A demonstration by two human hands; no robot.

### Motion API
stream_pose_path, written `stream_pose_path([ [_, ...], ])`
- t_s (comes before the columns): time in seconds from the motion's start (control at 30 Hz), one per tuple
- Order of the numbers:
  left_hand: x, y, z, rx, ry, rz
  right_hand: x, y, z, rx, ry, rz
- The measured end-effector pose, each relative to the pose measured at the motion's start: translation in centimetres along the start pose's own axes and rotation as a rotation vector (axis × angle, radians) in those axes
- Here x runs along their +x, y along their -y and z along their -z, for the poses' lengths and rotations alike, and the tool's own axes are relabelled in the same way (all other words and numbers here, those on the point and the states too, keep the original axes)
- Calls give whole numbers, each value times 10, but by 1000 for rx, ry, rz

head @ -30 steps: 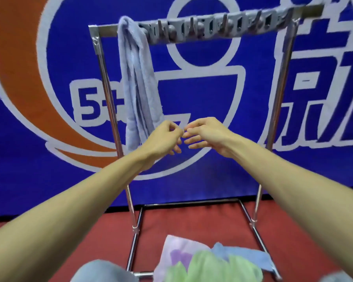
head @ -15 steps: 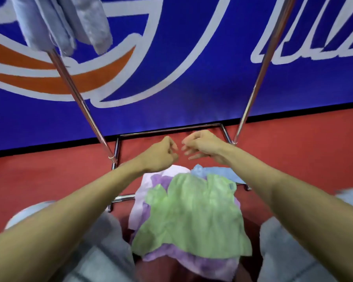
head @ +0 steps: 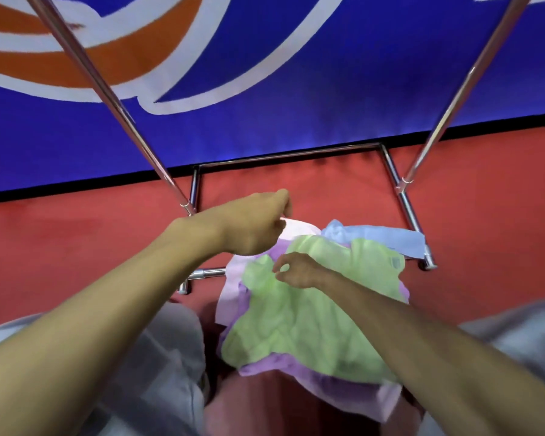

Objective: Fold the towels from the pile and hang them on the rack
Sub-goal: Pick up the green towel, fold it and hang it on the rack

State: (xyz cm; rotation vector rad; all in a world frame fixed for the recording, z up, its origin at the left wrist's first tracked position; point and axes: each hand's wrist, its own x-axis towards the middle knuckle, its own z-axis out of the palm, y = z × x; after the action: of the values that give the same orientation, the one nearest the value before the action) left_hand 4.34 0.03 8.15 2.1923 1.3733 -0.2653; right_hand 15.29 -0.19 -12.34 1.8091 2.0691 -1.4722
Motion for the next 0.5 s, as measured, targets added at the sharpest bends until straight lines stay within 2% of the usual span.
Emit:
stream_pose_path([
  [0.07, -2, 3, 1, 105, 57, 44, 9, -3, -15, -45, 64, 42],
  [0.17, -2, 2, 4, 156, 102, 94, 19, 2, -33, -77, 172, -2],
  [0.27, -3, -2, 7, 167, 98, 84, 25, 10, -44, -281, 228, -20],
  [0.37, -4, -4, 9, 186, 54, 28, 27, 12, -44, -449, 197, -36],
  [0.5, -7, -4, 12, 184, -1, 12, 19, 10, -39, -464, 29, -60],
])
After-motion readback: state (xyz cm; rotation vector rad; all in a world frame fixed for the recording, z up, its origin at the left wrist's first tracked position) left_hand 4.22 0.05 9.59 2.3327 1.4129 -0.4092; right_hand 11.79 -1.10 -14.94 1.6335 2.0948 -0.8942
